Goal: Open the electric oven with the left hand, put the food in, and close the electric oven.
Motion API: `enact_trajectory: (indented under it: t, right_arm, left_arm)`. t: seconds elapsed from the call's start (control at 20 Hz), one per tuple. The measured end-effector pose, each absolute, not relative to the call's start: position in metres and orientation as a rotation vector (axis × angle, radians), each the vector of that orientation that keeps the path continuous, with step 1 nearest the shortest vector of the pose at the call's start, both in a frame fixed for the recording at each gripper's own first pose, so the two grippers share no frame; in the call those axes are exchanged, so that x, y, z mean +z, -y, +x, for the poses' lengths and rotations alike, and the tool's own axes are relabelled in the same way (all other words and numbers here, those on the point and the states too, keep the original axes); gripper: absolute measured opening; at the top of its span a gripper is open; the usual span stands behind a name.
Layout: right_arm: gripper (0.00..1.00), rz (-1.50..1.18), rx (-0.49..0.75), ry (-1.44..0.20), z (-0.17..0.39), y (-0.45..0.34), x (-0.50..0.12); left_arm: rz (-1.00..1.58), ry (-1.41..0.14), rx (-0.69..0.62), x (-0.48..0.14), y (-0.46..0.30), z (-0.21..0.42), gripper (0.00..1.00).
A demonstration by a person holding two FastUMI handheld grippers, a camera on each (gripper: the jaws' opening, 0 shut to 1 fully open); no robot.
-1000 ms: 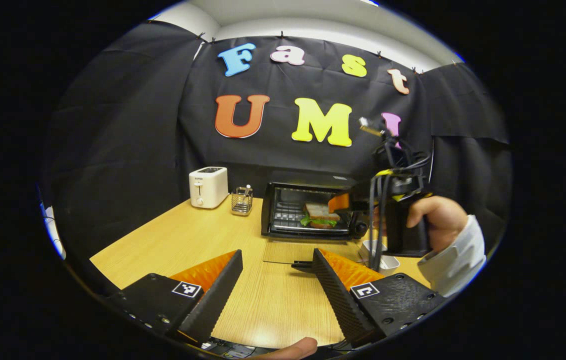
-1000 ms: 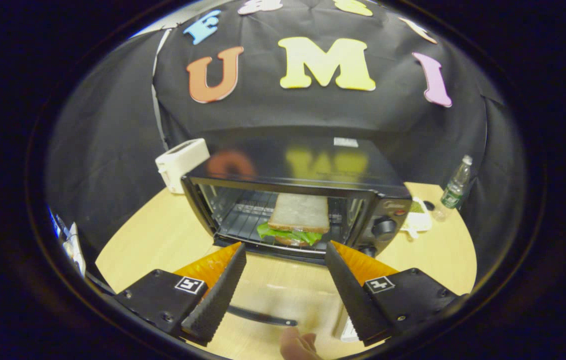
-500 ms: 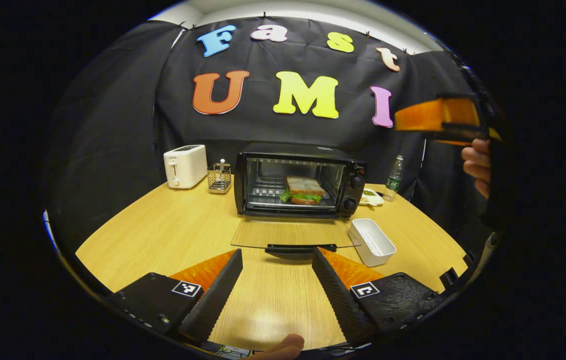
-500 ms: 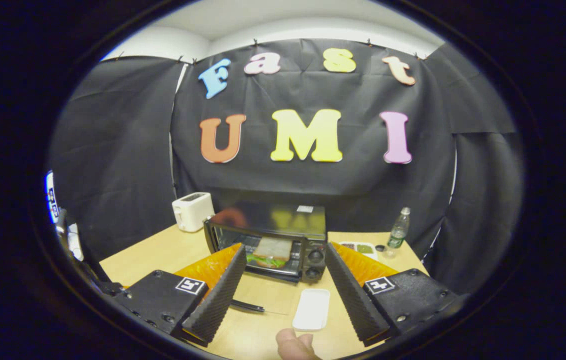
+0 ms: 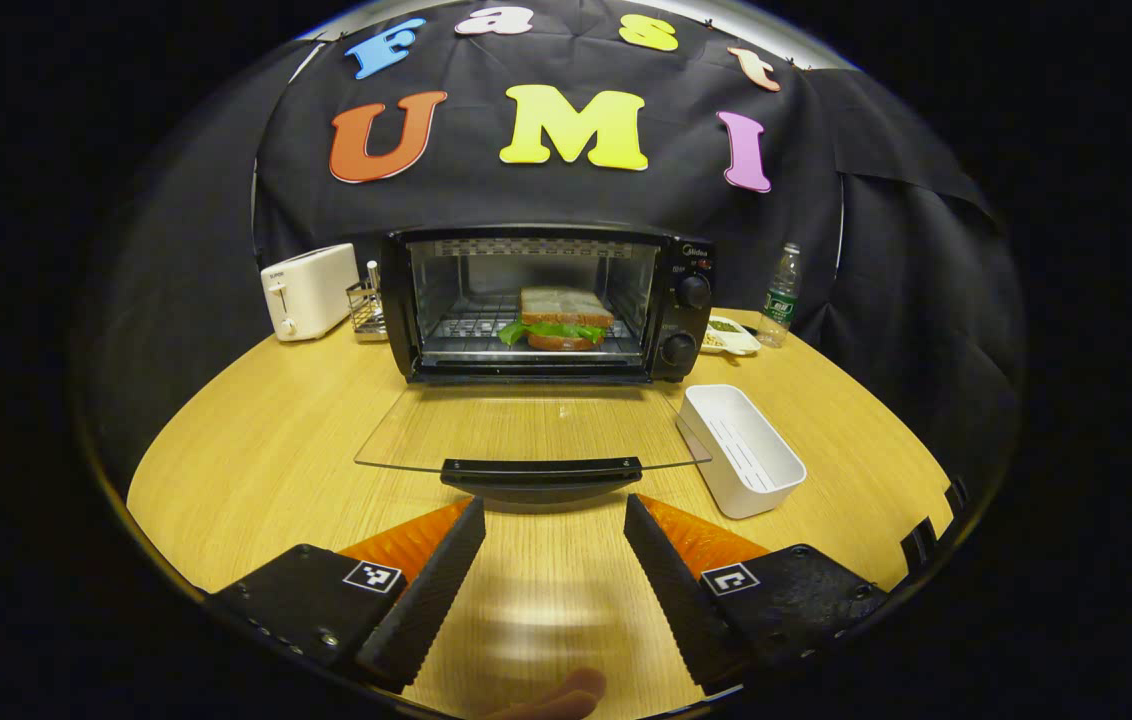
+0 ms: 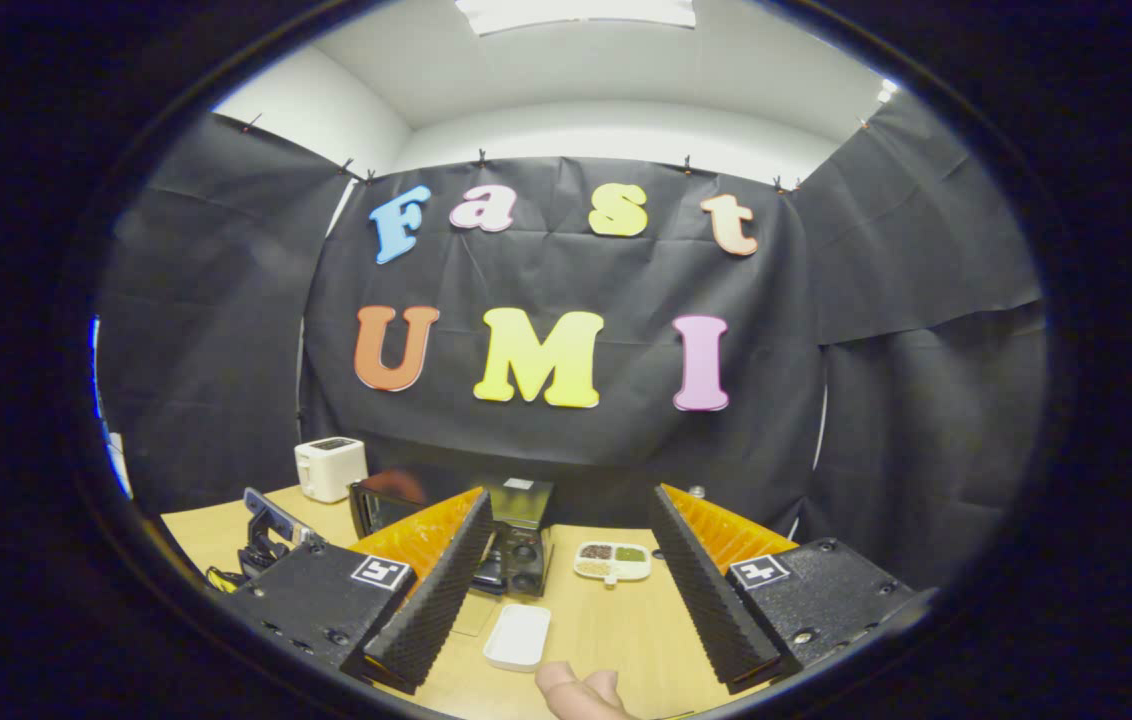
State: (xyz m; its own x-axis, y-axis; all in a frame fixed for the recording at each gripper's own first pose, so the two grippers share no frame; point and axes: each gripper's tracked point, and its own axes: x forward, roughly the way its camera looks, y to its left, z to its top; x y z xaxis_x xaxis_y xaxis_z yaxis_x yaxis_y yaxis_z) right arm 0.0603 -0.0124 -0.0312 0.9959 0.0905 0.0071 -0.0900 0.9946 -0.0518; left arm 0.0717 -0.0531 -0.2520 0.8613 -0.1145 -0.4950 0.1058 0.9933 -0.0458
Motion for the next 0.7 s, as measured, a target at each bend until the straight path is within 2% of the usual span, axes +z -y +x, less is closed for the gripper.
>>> enact_trajectory:
  t: [0.3, 0.7]
  right_arm:
    - [0.99, -0.015, 0.081, 0.031, 0.038, 0.045, -0.033]
    - [1.0, 0.026, 0.066, 0.04, 0.039, 0.063, -0.041]
  left_arm:
    - [-0.012, -0.561, -0.097, -0.271, 0.062, 0.091, 0.93]
    - [0.0, -0.582, -0.06, -0.286, 0.061, 0.104, 0.93]
